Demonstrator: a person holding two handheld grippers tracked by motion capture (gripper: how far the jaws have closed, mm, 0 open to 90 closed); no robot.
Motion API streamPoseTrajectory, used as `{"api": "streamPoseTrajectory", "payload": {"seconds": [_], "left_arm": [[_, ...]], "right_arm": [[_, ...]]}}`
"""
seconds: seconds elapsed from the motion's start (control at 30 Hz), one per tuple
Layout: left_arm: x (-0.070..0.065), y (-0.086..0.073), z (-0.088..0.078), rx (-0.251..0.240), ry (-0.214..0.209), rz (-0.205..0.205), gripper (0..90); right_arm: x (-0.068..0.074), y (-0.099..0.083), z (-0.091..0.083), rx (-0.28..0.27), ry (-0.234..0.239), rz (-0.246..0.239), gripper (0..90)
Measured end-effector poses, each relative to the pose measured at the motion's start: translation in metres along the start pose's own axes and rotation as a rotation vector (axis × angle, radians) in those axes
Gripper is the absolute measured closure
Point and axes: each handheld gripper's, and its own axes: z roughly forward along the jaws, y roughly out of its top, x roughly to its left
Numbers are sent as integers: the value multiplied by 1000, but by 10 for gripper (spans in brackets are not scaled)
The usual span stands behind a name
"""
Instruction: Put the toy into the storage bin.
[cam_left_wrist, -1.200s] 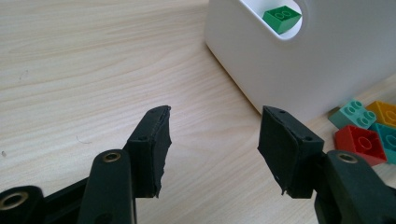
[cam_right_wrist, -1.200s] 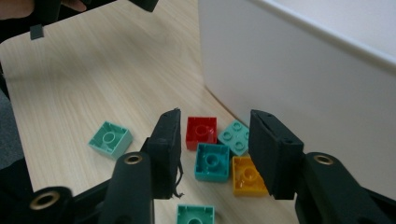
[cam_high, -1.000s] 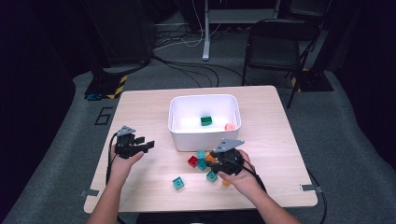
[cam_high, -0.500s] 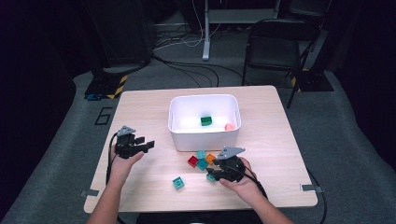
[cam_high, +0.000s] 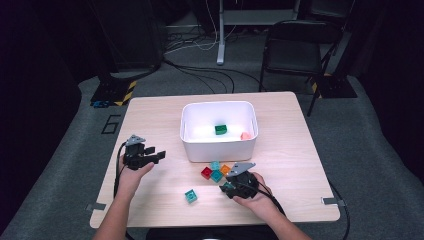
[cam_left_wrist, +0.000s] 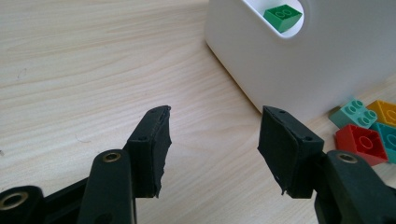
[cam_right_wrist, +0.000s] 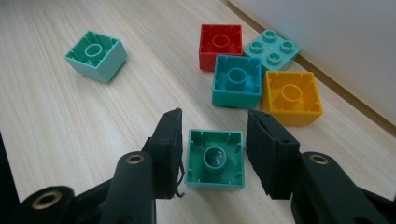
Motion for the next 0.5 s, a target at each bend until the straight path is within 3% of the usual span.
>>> {"api": "streamPoseTrajectory", "payload": {"seconds": [0.5], "left_arm": [[0,0,-1,4,-2,2,429]], "right_arm": [[-1,1,10,47,4,-6,582]]}}
